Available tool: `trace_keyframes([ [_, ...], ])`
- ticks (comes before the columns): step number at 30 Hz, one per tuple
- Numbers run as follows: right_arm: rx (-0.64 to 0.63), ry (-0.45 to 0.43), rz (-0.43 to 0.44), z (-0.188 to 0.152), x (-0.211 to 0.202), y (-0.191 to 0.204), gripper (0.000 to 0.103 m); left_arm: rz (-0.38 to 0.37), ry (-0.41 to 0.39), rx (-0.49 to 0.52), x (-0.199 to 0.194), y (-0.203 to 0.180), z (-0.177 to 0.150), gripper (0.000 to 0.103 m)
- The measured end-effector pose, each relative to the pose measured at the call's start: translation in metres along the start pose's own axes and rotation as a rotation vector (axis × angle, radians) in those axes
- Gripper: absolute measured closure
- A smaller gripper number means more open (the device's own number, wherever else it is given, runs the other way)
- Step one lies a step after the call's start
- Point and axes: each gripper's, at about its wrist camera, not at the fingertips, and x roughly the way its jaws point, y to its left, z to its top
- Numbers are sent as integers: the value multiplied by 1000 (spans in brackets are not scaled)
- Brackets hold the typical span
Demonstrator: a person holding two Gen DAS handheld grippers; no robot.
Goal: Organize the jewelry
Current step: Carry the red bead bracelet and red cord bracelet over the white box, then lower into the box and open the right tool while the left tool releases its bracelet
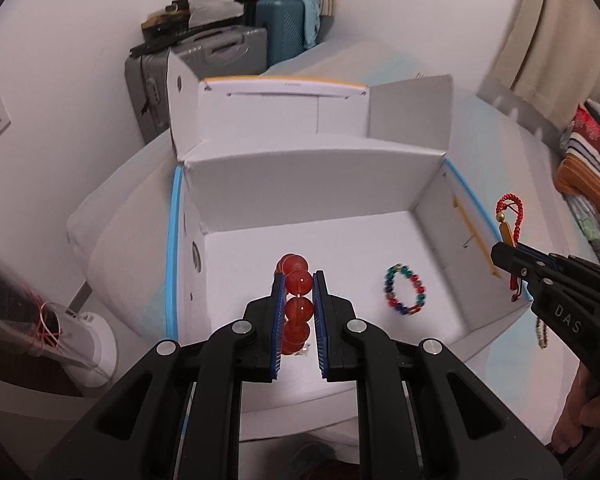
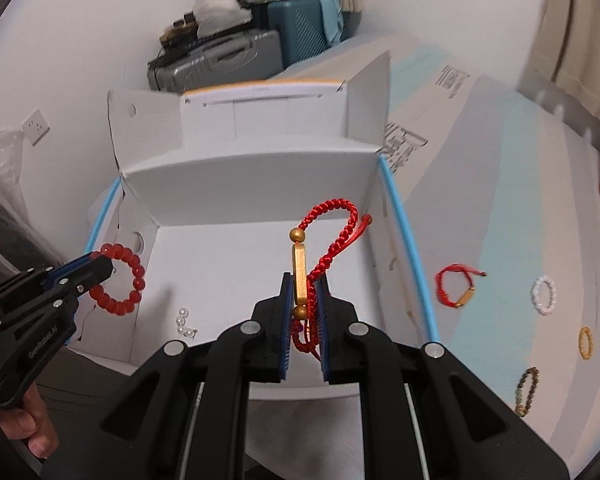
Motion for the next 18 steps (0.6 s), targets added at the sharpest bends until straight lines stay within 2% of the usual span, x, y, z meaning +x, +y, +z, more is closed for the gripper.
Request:
trace_keyframes([
  [13,-2,137,7,-3,58,4,93,29,132,-30,54,14,-8,91],
  [18,-1,176,4,-8,74,6,93,39,159,-34,65,17,-12,90],
])
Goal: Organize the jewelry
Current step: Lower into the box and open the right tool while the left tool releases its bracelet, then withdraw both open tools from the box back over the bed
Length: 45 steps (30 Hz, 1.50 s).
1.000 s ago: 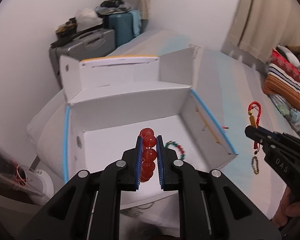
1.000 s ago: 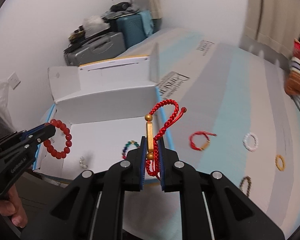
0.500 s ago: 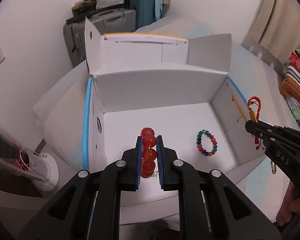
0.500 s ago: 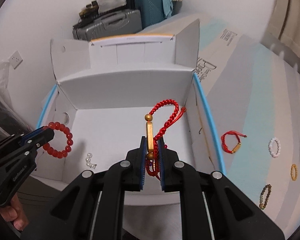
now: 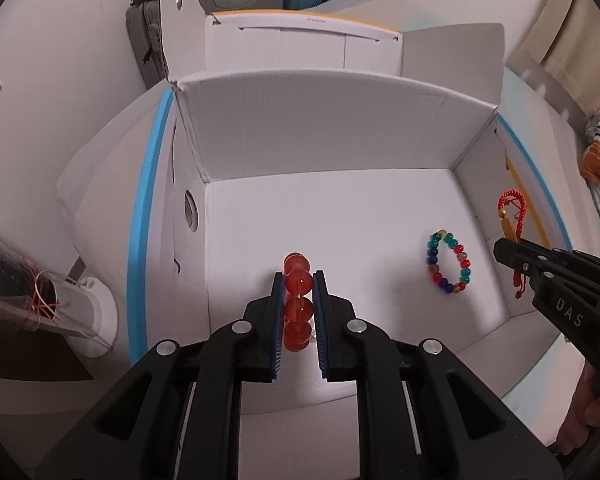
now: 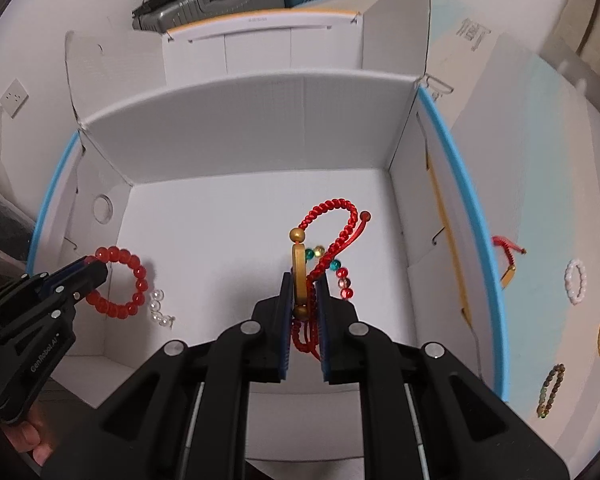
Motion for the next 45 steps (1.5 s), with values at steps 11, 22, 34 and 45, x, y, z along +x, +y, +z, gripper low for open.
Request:
trace_keyframes([
  [11,14,21,-9,-7,11,1,90,17,17,-6,9,0,-3,90],
  [22,23,-30,-8,-11,1,0,47,57,-68,15,-11,-5,-2,49],
  [34,5,-119,-8,-15,-27,-4,19,85,-148,21,-31,-11,-4,19],
  [45,29,-153,-3,-21,-51,-18,13,90,-188,26,-45,-26,-7,6],
])
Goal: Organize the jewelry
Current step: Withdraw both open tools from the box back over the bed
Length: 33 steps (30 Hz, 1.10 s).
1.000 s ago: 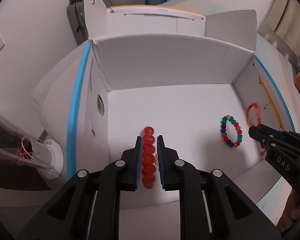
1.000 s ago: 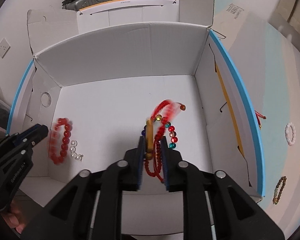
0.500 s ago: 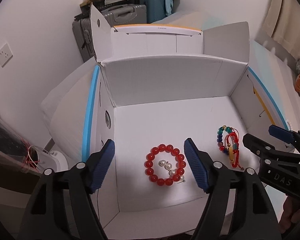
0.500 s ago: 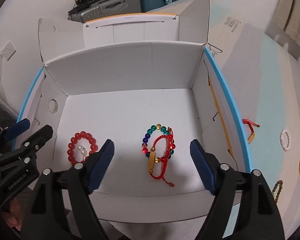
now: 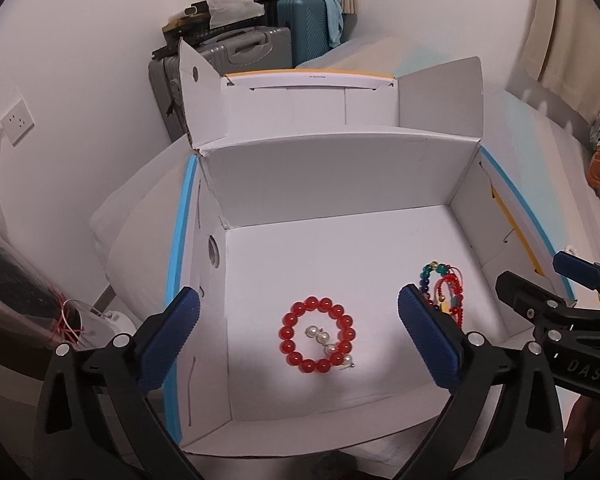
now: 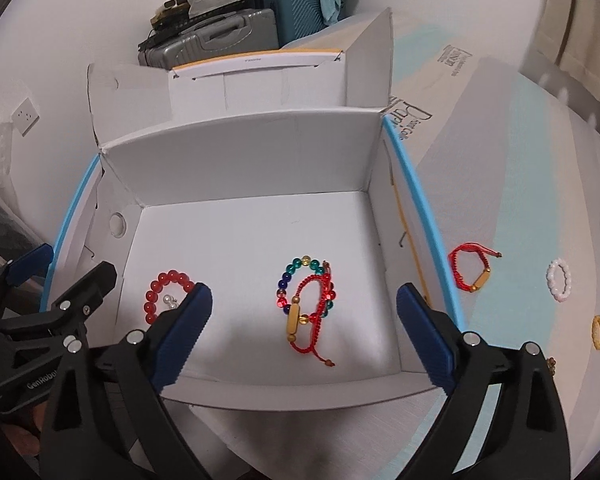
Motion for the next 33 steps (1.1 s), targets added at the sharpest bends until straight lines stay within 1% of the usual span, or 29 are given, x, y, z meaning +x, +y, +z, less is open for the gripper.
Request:
trace_keyframes([
  [1,2,-4,-4,-1,-2,-2,13,-1,-1,1,-1,-1,0,6],
  [3,10,-12,-7,-2,-6,-6,7,-5,0,3,-3,-5,0,6],
  [12,45,-47,-20,-9,-29,-33,7,-15,-13,15,-15,-23,0,6],
  [18,69,-65,-37,-15,-43,-57,7,-31,-20,36,-23,-45,0,6],
  [33,159,-97,-111,-38,-83,-147,7,-90,-34,114,-39,-116,-4,6],
])
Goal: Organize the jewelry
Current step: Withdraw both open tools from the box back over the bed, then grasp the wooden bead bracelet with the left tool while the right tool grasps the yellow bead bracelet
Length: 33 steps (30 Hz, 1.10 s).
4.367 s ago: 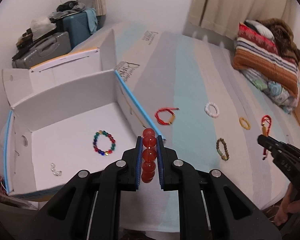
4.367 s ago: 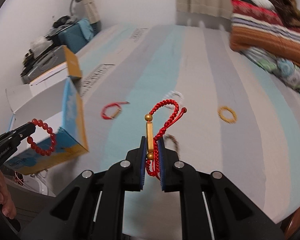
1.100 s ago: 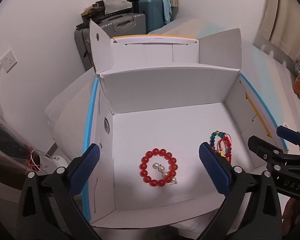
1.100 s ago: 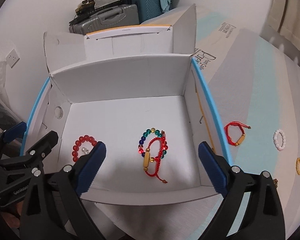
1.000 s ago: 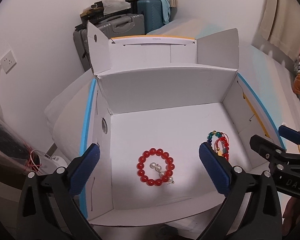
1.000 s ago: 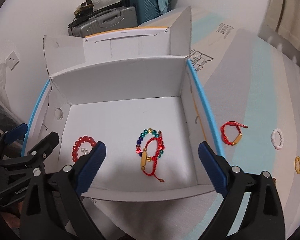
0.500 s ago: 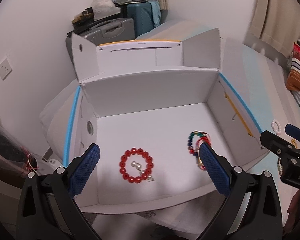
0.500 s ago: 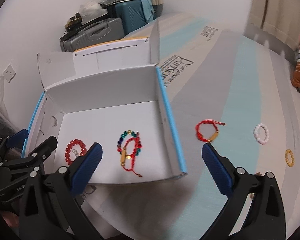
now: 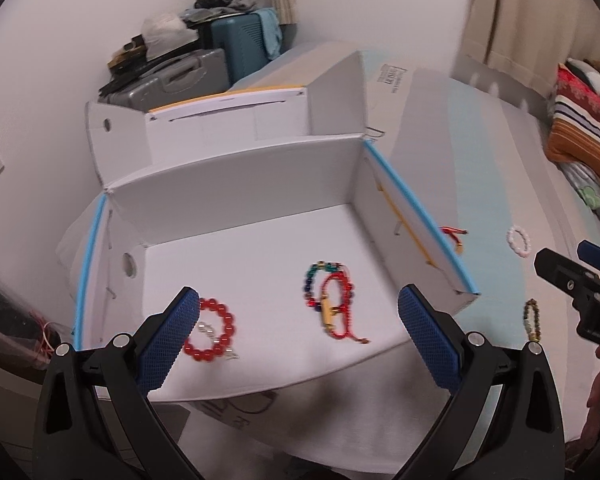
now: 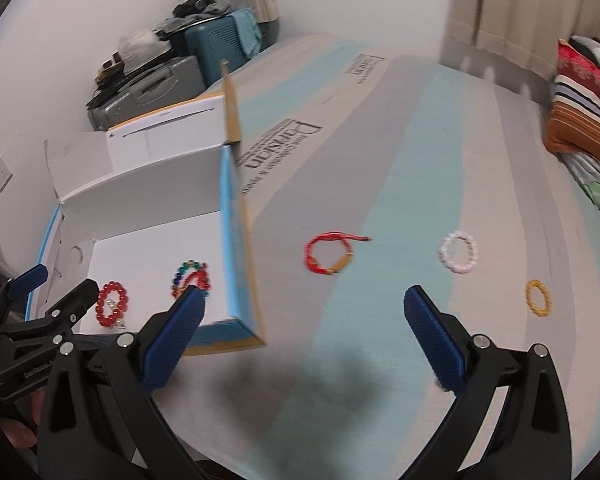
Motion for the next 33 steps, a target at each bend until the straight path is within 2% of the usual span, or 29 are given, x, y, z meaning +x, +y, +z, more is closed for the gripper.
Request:
trace_keyframes([
  [9,73,-16,-74,-7,-15,-78,7,-78,-5,71,-1,-67,-1,6],
  [20,161,-7,-144,-16,-19,-170,7,-147,17,144,20,-138,-1,6],
  [28,202,15,-185,-22,-3,-226,7,-209,24,214,38,-189,-2,6],
  [33,223,42,-202,-29,16,-257,7,-247,48,253,52,-229,-13,6],
])
